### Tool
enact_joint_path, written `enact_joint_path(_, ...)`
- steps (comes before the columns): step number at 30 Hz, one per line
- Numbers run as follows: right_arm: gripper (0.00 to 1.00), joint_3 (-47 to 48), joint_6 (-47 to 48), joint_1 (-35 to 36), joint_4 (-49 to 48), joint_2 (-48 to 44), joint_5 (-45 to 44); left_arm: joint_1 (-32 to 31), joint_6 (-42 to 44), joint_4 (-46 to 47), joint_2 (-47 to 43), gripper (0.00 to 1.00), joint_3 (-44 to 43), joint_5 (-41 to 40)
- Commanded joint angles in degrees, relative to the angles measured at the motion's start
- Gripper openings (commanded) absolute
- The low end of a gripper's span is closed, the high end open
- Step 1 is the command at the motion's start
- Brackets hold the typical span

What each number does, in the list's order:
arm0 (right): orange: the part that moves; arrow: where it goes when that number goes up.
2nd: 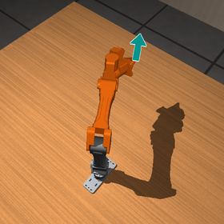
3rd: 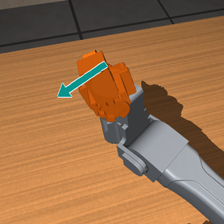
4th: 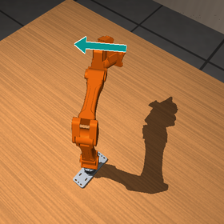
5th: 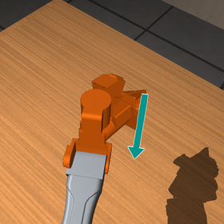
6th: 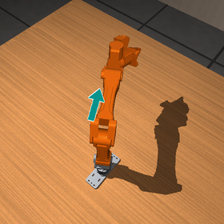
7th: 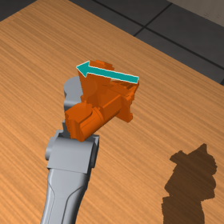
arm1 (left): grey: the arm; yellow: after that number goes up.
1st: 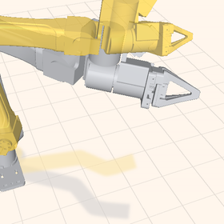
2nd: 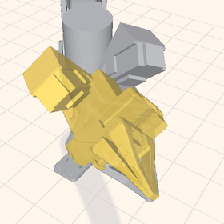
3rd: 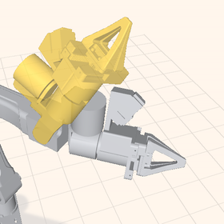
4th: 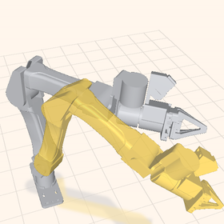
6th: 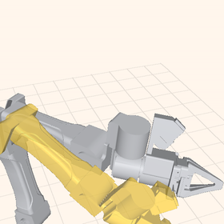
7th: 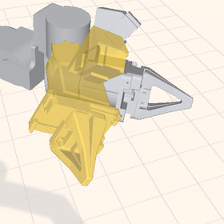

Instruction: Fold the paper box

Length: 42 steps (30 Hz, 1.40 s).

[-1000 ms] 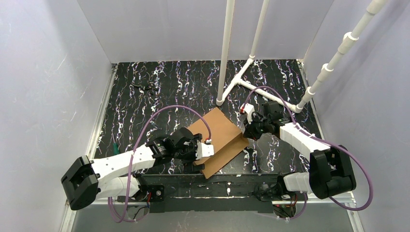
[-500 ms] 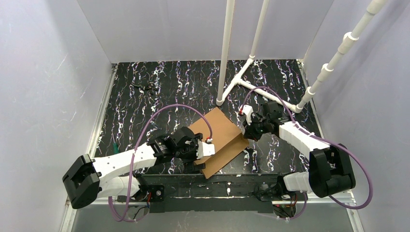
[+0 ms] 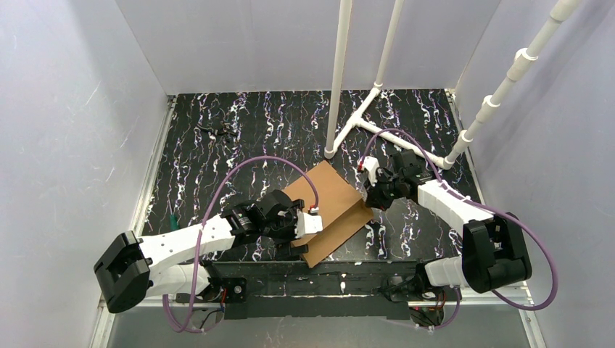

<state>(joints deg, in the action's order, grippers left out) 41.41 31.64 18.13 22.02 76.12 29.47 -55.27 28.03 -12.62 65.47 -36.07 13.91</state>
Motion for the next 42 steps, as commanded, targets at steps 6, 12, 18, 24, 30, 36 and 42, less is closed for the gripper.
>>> enact_joint_path(6,0.01,1.89,-3.83,0.85,1.42,1.50,-0.16,0.16,-1.50,-1.88,1.27,0.98,-0.75,-0.99)
enact_joint_path(12,0.01,3.29,-4.42,0.85,1.65,1.86,-0.56,0.16,-1.38,-1.97,1.54,0.98,-0.75,-0.77)
enact_joint_path(18,0.01,4.99,-5.05,0.94,1.80,2.85,0.46,0.16,-1.29,-1.97,1.67,0.98,-0.75,-0.64)
enact_joint_path(24,0.01,7.69,-3.70,2.05,3.70,4.78,1.18,0.16,-1.31,-2.06,1.59,0.98,-0.84,-0.64)
enact_joint_path(30,0.01,9.79,-2.47,2.52,5.65,6.72,-0.07,0.15,-2.93,-1.51,0.76,0.98,-1.34,-0.67)
enact_joint_path(36,0.01,9.57,-2.29,2.52,5.23,7.37,-0.77,0.65,-8.46,-1.17,-2.01,0.98,-4.67,-2.02)
enact_joint_path(42,0.01,9.57,-2.37,2.52,5.05,7.81,-0.96,3.12,-15.43,-2.19,-4.56,0.98,-8.08,2.94)
